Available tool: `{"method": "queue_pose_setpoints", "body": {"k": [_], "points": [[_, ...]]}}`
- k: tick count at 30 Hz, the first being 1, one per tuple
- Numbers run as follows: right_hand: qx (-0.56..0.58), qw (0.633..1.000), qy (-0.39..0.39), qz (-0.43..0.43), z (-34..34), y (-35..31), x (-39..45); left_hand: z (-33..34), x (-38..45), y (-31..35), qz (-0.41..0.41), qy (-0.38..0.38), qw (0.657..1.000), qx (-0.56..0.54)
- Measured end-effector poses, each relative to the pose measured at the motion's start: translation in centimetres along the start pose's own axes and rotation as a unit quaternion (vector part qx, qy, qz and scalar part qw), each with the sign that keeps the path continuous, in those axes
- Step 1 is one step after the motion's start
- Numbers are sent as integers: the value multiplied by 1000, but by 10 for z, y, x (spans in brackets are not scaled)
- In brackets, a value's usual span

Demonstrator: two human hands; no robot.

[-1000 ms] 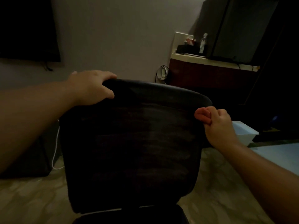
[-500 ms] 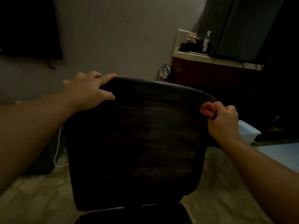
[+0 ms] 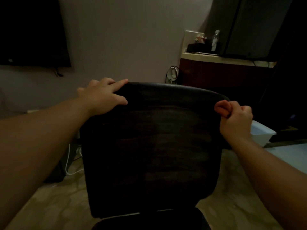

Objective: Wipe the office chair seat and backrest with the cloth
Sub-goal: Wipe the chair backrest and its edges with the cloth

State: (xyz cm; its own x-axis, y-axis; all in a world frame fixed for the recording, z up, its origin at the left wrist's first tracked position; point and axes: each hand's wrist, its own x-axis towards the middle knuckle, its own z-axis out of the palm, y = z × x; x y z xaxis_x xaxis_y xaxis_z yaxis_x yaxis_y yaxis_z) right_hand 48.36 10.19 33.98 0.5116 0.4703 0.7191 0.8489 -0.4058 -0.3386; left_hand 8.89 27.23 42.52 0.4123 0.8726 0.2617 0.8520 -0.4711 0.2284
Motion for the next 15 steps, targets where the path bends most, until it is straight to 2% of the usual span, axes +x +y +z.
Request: {"method": "queue_pose_setpoints", "body": {"k": [3, 8, 12, 15], "points": [[3, 1000, -6, 21, 0, -32, 0, 0, 2, -4, -3, -4, 1000, -5], [-38, 990, -52, -125, 1, -110, -5, 0, 0, -8, -8, -2, 1000, -25], [-75, 968, -93, -219, -15, -79, 9, 0, -7, -4, 11, 14, 1000, -22], [-101, 975, -86, -175, -25, -38, 9, 1, -8, 3, 24, 20, 999, -24]]}}
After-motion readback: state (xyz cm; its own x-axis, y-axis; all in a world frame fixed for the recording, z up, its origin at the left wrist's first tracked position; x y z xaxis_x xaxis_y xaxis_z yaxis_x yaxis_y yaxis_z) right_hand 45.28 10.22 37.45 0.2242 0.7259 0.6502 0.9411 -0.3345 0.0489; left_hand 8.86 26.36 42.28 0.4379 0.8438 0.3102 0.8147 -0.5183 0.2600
